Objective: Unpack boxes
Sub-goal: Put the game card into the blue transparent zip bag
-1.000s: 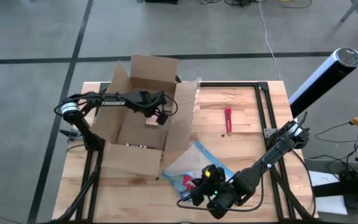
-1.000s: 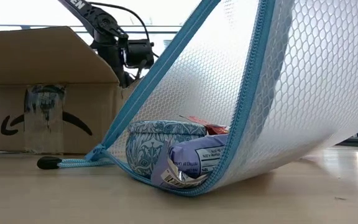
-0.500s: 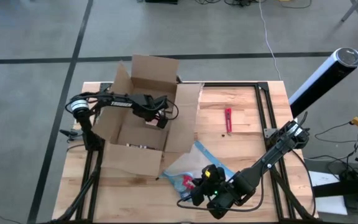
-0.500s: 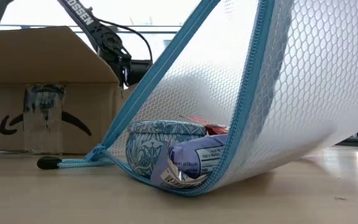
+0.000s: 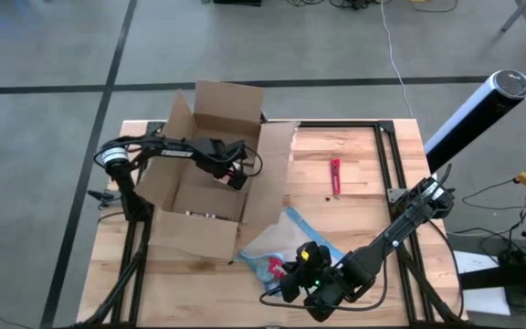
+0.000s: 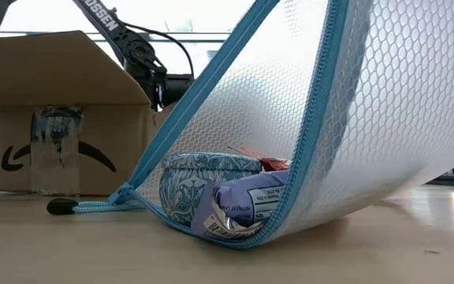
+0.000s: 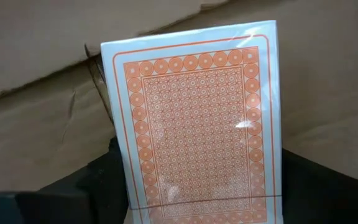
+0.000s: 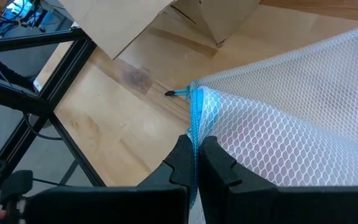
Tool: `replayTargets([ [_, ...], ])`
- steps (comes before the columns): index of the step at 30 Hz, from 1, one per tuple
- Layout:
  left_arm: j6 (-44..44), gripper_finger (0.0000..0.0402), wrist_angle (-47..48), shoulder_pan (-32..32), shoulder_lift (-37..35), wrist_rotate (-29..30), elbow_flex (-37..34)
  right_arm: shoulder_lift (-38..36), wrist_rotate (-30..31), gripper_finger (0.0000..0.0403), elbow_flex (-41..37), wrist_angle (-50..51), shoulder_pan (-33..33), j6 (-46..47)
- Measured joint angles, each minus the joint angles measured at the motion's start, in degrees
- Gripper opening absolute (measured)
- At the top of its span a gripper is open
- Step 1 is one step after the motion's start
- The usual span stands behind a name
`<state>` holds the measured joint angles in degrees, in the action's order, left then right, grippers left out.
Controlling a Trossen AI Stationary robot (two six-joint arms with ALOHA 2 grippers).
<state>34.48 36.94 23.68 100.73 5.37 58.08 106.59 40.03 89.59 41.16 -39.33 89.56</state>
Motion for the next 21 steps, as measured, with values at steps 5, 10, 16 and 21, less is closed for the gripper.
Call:
replayTargets([
  [5,-2.48,0.0296,1.64,0.0,-4.25,-0.22,0.93,0.0,0.0,0.0,0.01,0.03,-0.02,-0.02],
  [10,-6.16,0.0296,3.44,-0.14,-10.69,-0.37,3.05,0.0,0.0,0.0,0.01,0.0,-0.02,0.0],
  [16,-12.35,0.0295,3.88,-3.01,-21.6,-4.14,4.22,0.0,0.0,0.0,0.01,0.0,0.0,-0.02],
  [21,-18.88,0.0295,4.21,-8.66,-30.55,-6.28,4.16,0.0,0.0,0.0,0.01,0.01,-0.02,0.0],
])
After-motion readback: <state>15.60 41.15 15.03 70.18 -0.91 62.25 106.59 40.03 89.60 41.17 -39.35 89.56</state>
